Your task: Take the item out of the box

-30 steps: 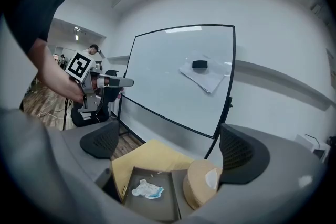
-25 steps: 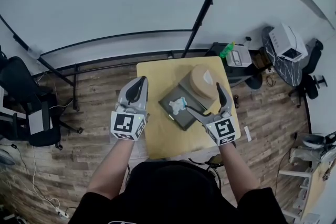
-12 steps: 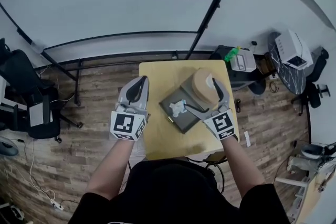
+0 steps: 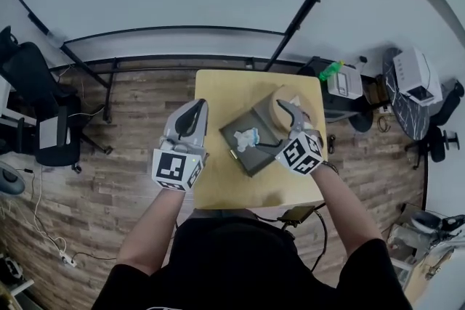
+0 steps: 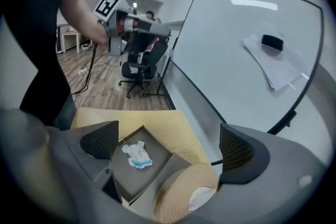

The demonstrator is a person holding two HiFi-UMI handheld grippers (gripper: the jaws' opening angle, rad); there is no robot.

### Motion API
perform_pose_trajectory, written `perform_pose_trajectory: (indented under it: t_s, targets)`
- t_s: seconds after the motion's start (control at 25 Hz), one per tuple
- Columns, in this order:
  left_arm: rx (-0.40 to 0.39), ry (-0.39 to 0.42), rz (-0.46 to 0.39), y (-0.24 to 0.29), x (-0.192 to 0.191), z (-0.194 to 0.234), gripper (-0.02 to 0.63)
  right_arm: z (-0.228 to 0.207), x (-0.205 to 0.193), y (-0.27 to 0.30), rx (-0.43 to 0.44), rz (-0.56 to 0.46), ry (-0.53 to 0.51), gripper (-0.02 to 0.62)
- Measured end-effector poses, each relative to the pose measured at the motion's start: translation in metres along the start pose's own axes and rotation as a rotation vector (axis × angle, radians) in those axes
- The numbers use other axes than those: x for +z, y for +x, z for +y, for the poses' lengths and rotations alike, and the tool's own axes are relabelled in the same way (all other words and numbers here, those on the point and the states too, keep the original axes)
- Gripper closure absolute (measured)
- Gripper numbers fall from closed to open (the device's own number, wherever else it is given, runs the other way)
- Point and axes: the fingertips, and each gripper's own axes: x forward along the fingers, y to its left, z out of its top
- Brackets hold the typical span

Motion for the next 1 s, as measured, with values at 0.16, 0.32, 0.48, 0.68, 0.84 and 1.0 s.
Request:
perform_pose_trajectory:
  t_s: [0.16, 0.32, 0.48, 0.68, 0.84, 1.0]
  targets:
    - [0.026, -0.008, 0.014, -0.007, -0.011, -0.004, 0.607, 0.021, -0.027, 0.028, 0.117, 0.115, -0.129, -0.003]
    - [0.044, -0.01, 0.025, -0.012, -0.021, -0.005, 0.607, 0.034, -0.049, 0.056, 0.217, 0.21, -0.239, -0.003]
    - [0.053, -0.016, 0.04, -0.015, -0.03, -0.01, 0.607, 0.052, -0.068, 0.083, 0.317, 0.286, -0.298, -0.003]
    - [0.061, -0.025, 0.086, -0.019, -0.042, -0.014, 0.607, 0.076, -0.103, 0.114, 0.432, 0.419, -0.396, -0.002]
    - [0.069, -0.034, 0.124, -0.024, -0.056, -0.014, 0.606, 0.093, -0.125, 0.136, 0.499, 0.49, -0.439, -0.002]
    - [0.078, -0.04, 0.145, -0.028, -0.065, -0.011, 0.606, 0.102, -0.142, 0.153, 0.546, 0.546, -0.457, 0.001]
